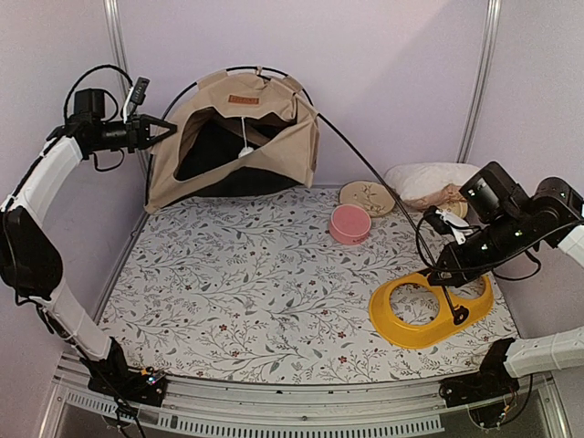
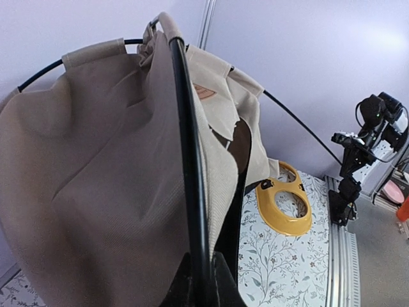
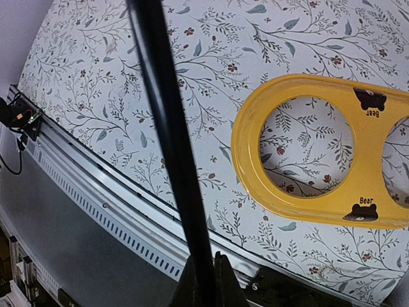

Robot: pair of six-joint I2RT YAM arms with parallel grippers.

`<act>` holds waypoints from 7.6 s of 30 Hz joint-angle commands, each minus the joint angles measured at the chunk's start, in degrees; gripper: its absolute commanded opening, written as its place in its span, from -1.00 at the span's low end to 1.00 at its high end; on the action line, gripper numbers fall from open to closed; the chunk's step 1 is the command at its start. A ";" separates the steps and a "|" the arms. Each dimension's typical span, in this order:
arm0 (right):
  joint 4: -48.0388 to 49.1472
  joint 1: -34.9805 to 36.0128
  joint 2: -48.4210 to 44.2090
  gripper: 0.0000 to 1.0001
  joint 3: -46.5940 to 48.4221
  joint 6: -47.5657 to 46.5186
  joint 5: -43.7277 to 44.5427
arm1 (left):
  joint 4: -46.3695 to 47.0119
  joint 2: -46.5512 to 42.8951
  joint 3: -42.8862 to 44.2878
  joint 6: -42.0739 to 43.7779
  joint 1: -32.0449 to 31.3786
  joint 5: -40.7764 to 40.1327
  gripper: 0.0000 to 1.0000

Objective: Set up the pet tent

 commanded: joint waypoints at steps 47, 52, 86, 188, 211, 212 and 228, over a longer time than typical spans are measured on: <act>60.83 22.02 29.13 -1.00 11.40 14.60 2.30 | 90.33 -5.88 -61.23 -17.65 -50.43 -97.92 -0.18; 60.57 22.40 29.07 -1.00 11.50 14.51 2.71 | 96.31 -3.79 -61.60 -12.90 -49.44 -95.60 -0.19; 59.68 23.49 29.73 -1.00 12.46 14.33 3.89 | 85.73 4.94 -51.03 -15.67 -43.48 -96.86 -0.47; 84.56 14.17 51.59 -1.00 25.07 13.19 6.75 | 106.49 -18.24 -87.95 -9.64 -86.78 -119.65 -1.00; 81.22 17.43 53.30 -1.00 24.12 9.65 5.02 | 100.44 -23.82 -85.52 -13.23 -80.49 -114.96 -1.00; 80.98 17.61 53.59 -1.00 24.27 9.39 4.73 | 100.41 -23.91 -85.45 -13.27 -80.36 -114.78 -1.00; 78.92 19.21 54.71 -1.00 24.22 7.20 5.08 | 98.92 -26.59 -85.48 -14.13 -78.24 -113.91 -1.00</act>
